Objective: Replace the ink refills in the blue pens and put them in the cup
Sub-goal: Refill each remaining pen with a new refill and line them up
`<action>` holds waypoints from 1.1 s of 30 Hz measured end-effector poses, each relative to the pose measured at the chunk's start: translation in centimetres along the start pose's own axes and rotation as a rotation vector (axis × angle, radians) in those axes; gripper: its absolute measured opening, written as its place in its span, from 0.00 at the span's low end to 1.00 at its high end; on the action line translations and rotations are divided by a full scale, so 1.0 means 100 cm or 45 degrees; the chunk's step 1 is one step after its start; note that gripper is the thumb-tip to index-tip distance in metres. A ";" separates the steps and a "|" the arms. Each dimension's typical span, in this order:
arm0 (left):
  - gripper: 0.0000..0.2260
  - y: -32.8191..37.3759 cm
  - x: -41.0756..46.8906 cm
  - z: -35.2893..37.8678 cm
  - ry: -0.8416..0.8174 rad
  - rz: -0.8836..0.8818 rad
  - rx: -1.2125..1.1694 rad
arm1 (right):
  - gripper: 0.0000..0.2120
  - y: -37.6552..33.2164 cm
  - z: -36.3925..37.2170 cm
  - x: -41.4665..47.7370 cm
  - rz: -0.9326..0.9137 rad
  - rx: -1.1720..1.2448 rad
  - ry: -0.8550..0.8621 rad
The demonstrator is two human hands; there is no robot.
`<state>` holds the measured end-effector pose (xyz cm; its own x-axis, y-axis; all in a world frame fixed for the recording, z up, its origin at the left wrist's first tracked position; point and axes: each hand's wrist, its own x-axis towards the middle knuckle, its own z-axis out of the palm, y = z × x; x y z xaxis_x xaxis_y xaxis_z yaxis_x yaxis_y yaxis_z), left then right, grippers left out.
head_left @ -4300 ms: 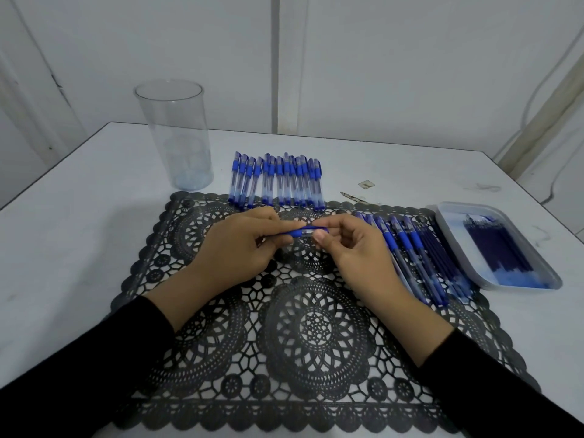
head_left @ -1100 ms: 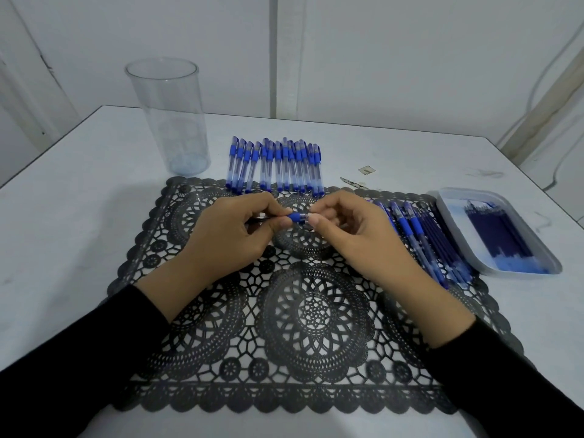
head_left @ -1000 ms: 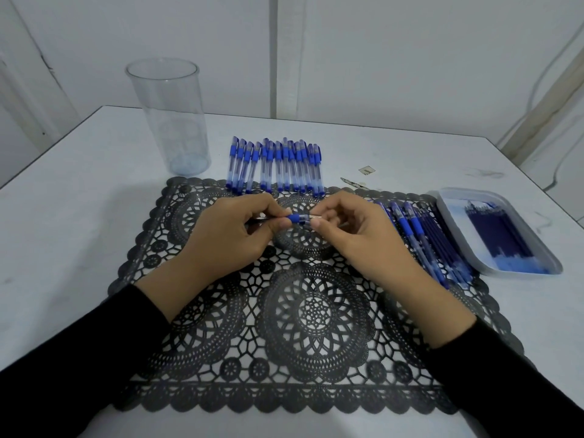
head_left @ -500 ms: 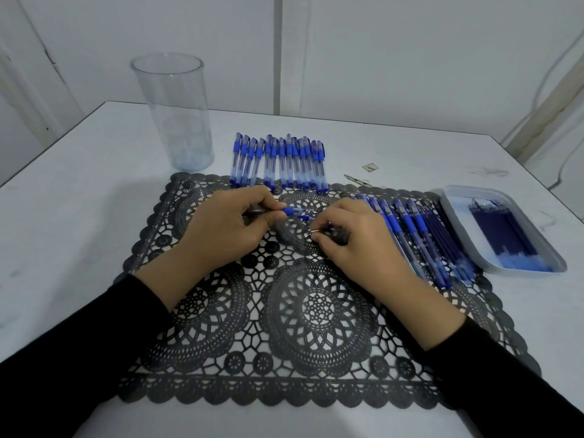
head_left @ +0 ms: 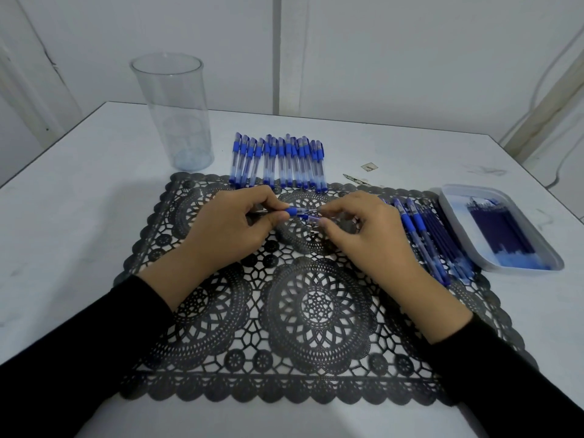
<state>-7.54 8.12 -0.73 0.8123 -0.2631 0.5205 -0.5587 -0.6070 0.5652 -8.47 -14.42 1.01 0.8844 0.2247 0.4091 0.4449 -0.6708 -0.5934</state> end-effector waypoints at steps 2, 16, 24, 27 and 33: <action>0.07 0.001 0.001 0.001 0.012 0.012 -0.020 | 0.14 -0.002 -0.003 0.000 0.103 0.213 -0.012; 0.03 0.005 0.003 0.004 0.027 0.042 -0.082 | 0.04 -0.005 -0.010 0.003 0.347 0.714 -0.083; 0.04 0.003 0.004 -0.002 0.088 0.033 -0.089 | 0.04 0.010 -0.027 0.012 0.531 1.000 -0.064; 0.04 0.002 0.005 -0.003 0.117 0.027 -0.062 | 0.05 0.016 -0.033 0.014 0.546 1.220 0.049; 0.04 0.002 0.006 -0.004 0.150 0.019 -0.050 | 0.09 0.016 -0.038 0.017 0.544 1.455 0.254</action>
<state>-7.25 8.12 -0.04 0.7800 -0.1801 0.5993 -0.5782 -0.5735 0.5803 -6.83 -17.82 3.40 0.9966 -0.0393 0.0730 0.0823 0.3611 -0.9289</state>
